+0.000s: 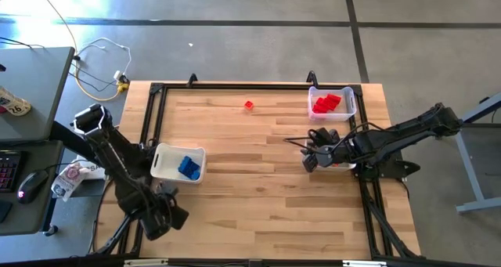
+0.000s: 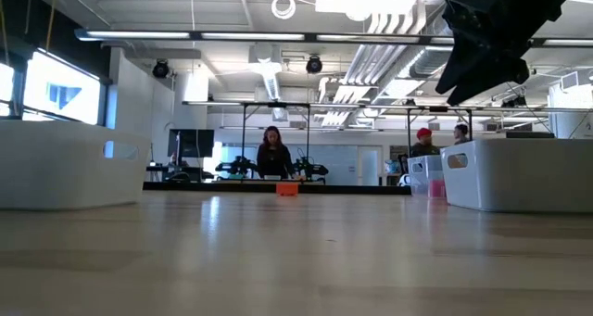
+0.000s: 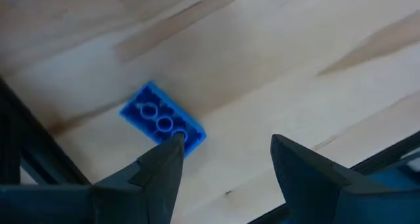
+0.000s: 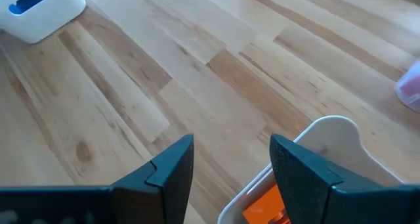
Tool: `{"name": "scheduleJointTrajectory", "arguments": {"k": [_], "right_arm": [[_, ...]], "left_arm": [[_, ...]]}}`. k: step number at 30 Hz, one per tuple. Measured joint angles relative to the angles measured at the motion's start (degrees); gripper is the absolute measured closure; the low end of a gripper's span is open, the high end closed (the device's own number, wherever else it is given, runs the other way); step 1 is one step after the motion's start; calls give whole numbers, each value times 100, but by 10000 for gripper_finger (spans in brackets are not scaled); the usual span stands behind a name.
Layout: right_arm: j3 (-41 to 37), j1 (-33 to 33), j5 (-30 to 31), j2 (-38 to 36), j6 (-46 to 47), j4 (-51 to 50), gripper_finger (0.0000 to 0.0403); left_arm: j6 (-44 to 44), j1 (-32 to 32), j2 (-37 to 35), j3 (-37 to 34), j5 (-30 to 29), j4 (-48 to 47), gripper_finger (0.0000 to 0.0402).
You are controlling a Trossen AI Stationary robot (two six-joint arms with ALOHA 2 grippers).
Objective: Sort & place blocks by color
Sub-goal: Put the blue game piece into the white bin
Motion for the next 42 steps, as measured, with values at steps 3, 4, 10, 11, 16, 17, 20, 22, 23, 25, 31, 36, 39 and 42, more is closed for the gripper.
{"name": "scheduleJointTrajectory", "arguments": {"k": [3, 4, 10, 11, 16, 17, 20, 22, 23, 25, 31, 36, 39, 42], "right_arm": [[0, -2, 103, 0, -13, 0, 218], [-1, -2, 109, 0, -57, 0, 218], [0, -2, 114, 0, -151, 1, 218], [-1, -2, 114, 0, -151, 1, 218], [0, 0, 101, 0, -199, 1, 218], [0, 0, 93, 0, -225, 1, 218], [0, 0, 85, 0, -254, 1, 218], [0, 0, 83, 0, -255, 1, 218], [0, 0, 81, 0, -256, 1, 218], [0, 0, 76, 0, -300, 1, 218], [0, 0, -44, 0, -342, -1, 218], [0, 0, -214, 0, -345, -1, 218], [0, 0, -221, 0, -361, -1, 218], [0, 0, -259, 0, -363, -3, 218]], "left_arm": [[-502, -85, 2, 0, -5, -66, 188], [-660, -113, 2, 0, -5, -89, 188], [-1288, -156, 231, 0, 17, -169, 188], [-1333, -154, 289, 0, 18, -168, 188], [-1629, -156, 537, 0, 72, -164, 188], [-1667, -156, 578, 0, 106, -161, 188], [-1730, -156, 709, -2, 213, -148, 188], [-1746, -156, 792, -2, 264, -125, 188], [-1753, -156, 829, -2, 287, -122, 188], [-1759, -156, 917, -2, 347, -123, 188], [-1782, -146, 1107, -2, 517, -116, 188], [-1806, -130, 1305, -2, 593, -112, 188], [-1809, -89, 1421, -2, 643, -125, 188], [-1809, -57, 1541, -2, 681, -107, 188]]}}
